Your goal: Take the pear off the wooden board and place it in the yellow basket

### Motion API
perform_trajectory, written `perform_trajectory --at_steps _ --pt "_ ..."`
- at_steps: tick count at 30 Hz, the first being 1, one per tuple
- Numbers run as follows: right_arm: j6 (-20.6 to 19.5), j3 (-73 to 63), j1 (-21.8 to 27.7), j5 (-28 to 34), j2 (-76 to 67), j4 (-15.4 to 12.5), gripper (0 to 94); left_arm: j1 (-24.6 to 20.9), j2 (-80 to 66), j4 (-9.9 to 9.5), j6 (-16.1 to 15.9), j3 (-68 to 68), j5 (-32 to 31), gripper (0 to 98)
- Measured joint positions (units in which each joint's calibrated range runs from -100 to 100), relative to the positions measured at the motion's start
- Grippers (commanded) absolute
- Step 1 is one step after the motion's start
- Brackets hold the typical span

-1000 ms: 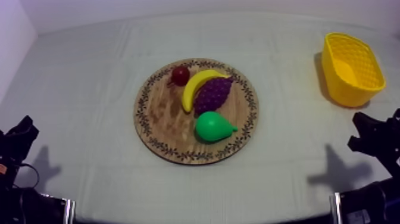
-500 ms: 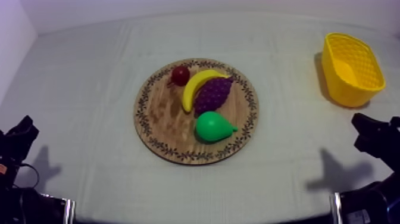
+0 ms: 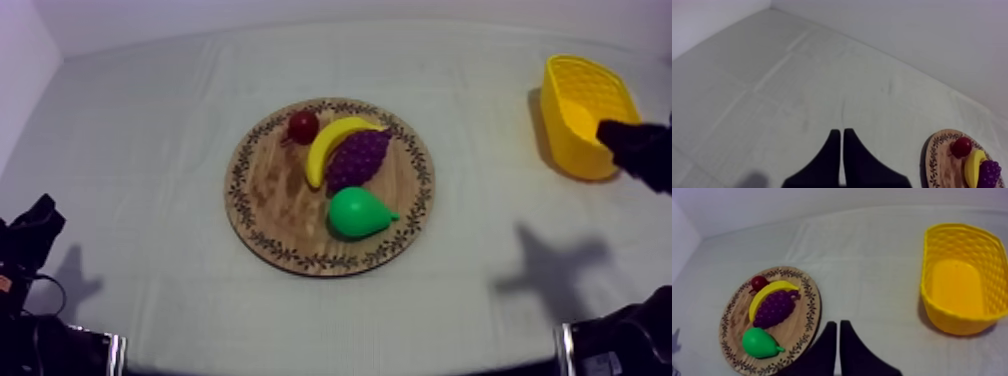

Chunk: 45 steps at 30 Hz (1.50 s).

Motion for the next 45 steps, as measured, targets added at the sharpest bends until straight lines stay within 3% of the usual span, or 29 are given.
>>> perform_trajectory --at_steps 4,12,20,26,30,34,45 --pt "4.82 -10.98 -0.71 6.17 10.66 -4.90 2.3 0.00 0.00 0.00 0.00 0.00 0.00 0.1" --pt "18.44 -31.62 -1.16 22.22 30.88 -13.40 9.0 0.00 0.00 0.00 -0.03 0.00 0.00 0.1" --pt "31.09 -44.43 -5.07 32.91 41.95 -18.04 17.7 0.00 0.00 0.00 -0.03 0.00 0.00 0.1" --pt "37.98 -44.80 -7.03 37.85 45.91 -20.78 26.8 0.00 0.00 0.00 -0.01 0.00 0.00 0.1" --pt "41.08 -43.33 -7.03 37.90 46.89 -21.70 40.7 0.00 0.00 0.00 -0.01 0.00 0.00 0.1" --pt "42.92 -41.92 -6.73 37.75 47.15 -22.84 49.0 0.00 0.00 0.00 -0.01 0.00 0.00 0.1" --pt "41.64 -39.05 -6.94 31.14 48.78 -23.80 59.7 0.00 0.00 0.00 -0.01 0.00 0.00 0.1"
